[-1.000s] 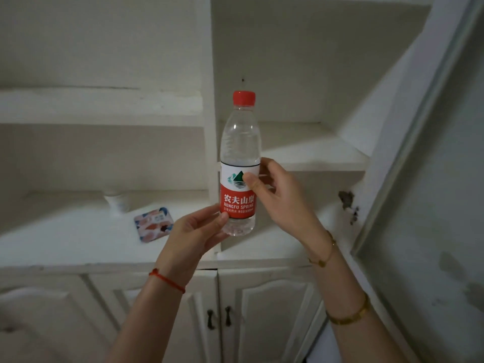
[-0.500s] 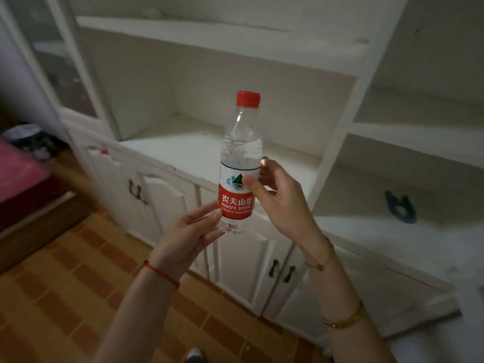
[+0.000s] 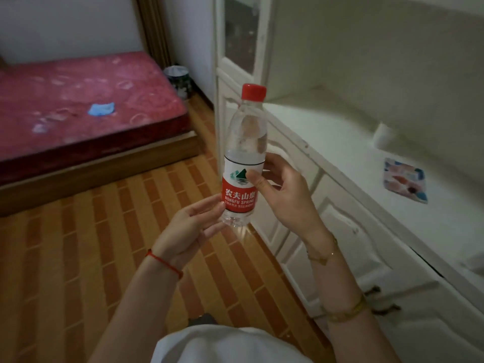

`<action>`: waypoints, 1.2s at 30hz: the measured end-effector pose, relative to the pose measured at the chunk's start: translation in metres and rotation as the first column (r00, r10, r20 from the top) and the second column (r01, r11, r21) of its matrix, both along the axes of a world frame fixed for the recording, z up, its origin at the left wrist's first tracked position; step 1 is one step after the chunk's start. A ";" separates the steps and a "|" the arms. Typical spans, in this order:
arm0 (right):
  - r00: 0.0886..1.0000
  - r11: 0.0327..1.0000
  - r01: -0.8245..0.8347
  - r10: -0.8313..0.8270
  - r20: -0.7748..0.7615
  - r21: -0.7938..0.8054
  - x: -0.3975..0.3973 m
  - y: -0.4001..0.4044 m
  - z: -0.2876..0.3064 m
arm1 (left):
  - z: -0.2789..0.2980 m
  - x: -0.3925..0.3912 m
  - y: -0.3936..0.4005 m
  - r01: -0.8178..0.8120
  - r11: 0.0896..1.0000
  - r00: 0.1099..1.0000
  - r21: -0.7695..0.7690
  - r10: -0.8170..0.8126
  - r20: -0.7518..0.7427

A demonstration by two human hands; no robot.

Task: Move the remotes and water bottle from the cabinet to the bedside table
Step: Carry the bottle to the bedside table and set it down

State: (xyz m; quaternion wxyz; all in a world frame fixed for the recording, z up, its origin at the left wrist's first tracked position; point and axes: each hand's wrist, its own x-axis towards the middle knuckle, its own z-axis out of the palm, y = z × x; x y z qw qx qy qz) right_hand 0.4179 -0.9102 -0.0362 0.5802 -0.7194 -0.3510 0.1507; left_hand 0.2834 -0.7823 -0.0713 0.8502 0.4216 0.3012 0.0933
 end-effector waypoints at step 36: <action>0.439 0.439 -0.898 0.898 0.014 -0.008 -0.142 0.591 -0.033 | -0.023 -0.187 0.406 -0.861 0.506 0.501 0.048 0.861 -0.084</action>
